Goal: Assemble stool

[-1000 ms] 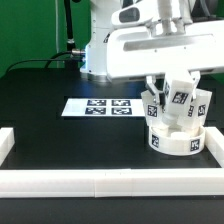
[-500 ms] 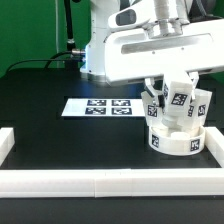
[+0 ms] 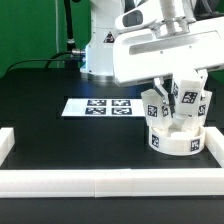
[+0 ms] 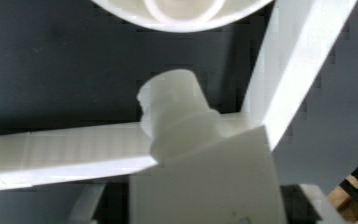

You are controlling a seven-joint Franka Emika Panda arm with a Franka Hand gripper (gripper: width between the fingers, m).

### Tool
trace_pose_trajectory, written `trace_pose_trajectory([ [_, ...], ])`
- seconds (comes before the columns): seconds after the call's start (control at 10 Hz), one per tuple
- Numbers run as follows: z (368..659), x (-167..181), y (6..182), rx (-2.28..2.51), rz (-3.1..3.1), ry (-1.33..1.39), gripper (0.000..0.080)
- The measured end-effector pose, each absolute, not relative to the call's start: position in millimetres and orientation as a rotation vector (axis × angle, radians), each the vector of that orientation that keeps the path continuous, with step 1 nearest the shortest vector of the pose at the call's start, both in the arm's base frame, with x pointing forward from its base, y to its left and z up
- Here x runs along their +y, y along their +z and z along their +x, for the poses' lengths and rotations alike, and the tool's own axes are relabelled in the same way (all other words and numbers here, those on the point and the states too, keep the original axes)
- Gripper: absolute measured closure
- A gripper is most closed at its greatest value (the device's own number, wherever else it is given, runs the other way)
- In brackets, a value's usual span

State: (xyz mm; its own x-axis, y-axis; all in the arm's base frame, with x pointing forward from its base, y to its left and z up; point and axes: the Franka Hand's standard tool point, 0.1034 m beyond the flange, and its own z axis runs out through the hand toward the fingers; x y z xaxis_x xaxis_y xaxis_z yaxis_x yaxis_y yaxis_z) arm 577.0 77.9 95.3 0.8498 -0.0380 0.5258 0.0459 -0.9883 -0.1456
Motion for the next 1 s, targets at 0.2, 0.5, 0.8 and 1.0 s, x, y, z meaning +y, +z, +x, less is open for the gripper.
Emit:
trace_pose_trajectory([
  [0.2, 576.8, 76.9, 96.0, -0.02, -2.87, -0.826, 0.0475],
  [0.5, 574.8, 73.0, 90.1, -0.012, -2.86, -0.802, 0.0475],
  [0.8, 574.0, 75.2, 90.4, -0.025, -2.859, -0.802, 0.0475],
  [1.0, 571.9, 77.1, 92.5, -0.08, -2.863, -0.81, 0.0475],
])
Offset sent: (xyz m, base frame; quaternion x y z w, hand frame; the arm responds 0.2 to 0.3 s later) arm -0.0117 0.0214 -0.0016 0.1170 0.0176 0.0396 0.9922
